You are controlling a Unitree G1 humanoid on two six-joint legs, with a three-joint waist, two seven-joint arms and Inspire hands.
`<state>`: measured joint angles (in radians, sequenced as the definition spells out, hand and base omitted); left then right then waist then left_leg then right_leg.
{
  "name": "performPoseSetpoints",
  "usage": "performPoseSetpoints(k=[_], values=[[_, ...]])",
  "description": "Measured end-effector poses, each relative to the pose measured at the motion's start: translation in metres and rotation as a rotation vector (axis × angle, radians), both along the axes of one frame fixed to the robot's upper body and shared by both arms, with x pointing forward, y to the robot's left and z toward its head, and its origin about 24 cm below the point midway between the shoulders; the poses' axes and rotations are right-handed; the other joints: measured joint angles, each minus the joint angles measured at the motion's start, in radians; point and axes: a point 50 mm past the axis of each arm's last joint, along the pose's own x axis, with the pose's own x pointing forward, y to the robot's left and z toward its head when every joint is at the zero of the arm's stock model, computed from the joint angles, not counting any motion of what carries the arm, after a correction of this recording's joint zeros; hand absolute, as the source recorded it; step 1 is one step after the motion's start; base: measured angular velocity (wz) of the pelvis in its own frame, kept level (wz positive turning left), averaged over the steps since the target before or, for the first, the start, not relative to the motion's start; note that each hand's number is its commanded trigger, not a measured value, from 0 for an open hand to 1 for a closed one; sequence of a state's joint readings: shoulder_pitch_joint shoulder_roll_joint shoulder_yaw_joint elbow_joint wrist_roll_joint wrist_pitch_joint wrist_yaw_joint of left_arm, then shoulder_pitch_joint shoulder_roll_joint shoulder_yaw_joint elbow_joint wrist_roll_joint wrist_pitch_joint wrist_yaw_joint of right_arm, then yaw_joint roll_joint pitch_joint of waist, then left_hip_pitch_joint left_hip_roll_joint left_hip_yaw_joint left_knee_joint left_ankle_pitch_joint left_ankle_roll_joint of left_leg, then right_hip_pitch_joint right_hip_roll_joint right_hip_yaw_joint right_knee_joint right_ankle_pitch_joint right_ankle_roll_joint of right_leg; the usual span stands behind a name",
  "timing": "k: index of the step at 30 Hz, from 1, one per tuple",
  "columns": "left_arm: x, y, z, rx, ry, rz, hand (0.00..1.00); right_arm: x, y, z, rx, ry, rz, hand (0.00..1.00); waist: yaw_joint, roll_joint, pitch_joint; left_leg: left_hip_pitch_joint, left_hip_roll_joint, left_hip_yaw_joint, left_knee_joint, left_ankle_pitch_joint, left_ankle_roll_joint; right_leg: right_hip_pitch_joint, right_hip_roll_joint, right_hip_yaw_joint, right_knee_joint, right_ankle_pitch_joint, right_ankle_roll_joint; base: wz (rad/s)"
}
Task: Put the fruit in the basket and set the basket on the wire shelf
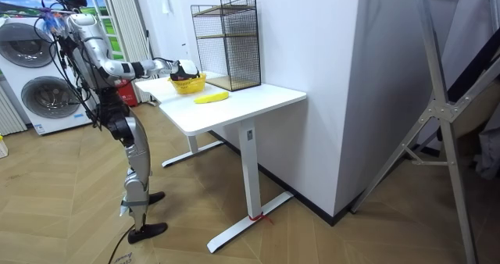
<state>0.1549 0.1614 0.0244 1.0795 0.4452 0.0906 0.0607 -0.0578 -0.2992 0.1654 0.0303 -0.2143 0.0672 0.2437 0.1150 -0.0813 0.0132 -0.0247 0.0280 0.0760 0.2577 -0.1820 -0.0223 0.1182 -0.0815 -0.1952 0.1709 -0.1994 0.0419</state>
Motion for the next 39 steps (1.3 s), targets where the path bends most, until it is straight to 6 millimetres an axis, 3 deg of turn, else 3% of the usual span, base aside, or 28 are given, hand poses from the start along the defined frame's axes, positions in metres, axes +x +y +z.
performPoseSetpoints(k=[11, 17, 25, 32, 39], values=[[0.003, 0.001, 0.001, 0.013, -0.013, 0.0, 0.0, 0.0, 0.0, 0.0, -0.031, -0.003, 0.002, 0.0, -0.004, 0.002, -0.0033, 0.0, 0.0, -0.002, 0.005, 0.0, 0.0, 0.002, 0.0, 0.0, 0.001, 0.002, 0.0, 0.0], [0.002, 0.001, 0.001, 0.018, -0.014, 0.005, 0.0, 0.0, 0.0, 0.001, -0.028, -0.007, 0.002, 0.0, -0.005, 0.008, -0.0114, 0.004, 0.001, 0.001, 0.007, 0.0, 0.0, 0.001, 0.0, 0.0, 0.002, 0.003, -0.001, -0.01], [-0.001, 0.002, 0.0, 0.017, -0.007, 0.01, 0.0, 0.002, 0.001, 0.026, 0.038, -0.11, -0.002, 0.0, -0.005, 0.003, -0.0157, 0.019, 0.001, 0.007, -0.005, 0.001, 0.002, 0.004, 0.0, 0.002, 0.004, 0.004, -0.001, -0.02], [-0.003, 0.003, 0.0, -0.001, 0.005, 0.011, 0.0, 0.003, -0.012, 0.05, 0.138, -0.209, -0.07, 0.0, -0.006, -0.002, -0.0053, 0.014, 0.002, 0.006, -0.004, 0.001, 0.002, 0.001, 0.0, 0.001, 0.004, 0.004, -0.001, 0.0], [-0.008, 0.003, 0.0, 0.005, 0.011, 0.017, 0.0, 0.007, -0.029, 0.065, 0.264, -0.277, -0.169, 0.0, -0.022, -0.001, -0.0044, 0.014, 0.002, 0.006, -0.001, 0.001, 0.002, 0.0, 0.0, 0.001, 0.004, 0.004, -0.001, 0.0]])
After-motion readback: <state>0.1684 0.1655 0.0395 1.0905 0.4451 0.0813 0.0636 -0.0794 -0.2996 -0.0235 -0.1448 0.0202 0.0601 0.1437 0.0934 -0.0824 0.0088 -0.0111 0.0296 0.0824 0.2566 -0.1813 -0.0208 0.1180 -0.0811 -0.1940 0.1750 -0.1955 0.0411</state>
